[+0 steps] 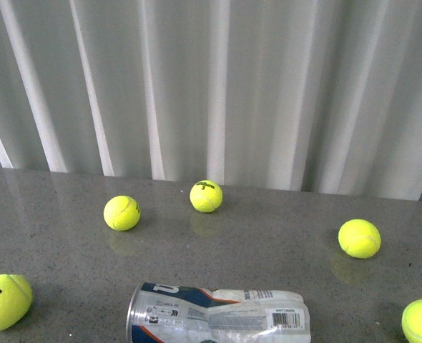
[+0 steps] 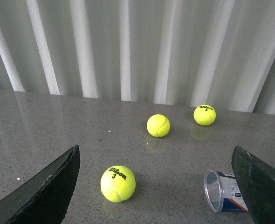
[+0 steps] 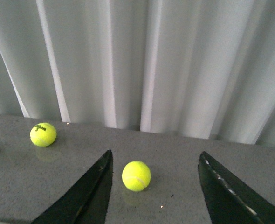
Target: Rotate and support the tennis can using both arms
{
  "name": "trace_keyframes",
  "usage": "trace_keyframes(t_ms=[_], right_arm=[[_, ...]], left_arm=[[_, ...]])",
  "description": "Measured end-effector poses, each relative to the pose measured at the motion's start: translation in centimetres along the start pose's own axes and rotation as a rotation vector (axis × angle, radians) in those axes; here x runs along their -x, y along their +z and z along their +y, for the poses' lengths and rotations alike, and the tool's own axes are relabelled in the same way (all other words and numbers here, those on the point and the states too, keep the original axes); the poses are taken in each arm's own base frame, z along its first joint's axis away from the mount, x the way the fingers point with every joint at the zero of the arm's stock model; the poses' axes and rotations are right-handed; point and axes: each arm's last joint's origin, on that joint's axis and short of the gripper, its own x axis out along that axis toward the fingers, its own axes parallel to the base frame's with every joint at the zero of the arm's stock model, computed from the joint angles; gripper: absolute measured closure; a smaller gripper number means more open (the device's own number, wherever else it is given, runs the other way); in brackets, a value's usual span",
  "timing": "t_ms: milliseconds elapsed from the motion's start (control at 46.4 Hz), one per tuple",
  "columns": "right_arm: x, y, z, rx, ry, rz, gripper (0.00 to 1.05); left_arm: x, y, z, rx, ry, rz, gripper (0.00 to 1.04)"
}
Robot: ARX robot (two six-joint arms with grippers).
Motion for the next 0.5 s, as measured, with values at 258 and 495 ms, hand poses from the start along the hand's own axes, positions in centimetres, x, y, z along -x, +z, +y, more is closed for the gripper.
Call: trace_keyframes(t_ms=[258, 495], right_arm=[[3.3, -2.7, 0.1, -0.021, -0.001, -0.017, 1.01], [4.9, -4.0, 0.1, -0.023, -0.002, -0.016, 1.01]], left_arm=[[0.0, 0.0, 0.0, 0.000, 0.000, 0.000, 0.07], [0.0, 0.0, 0.0, 0.000, 0.000, 0.000, 0.07]])
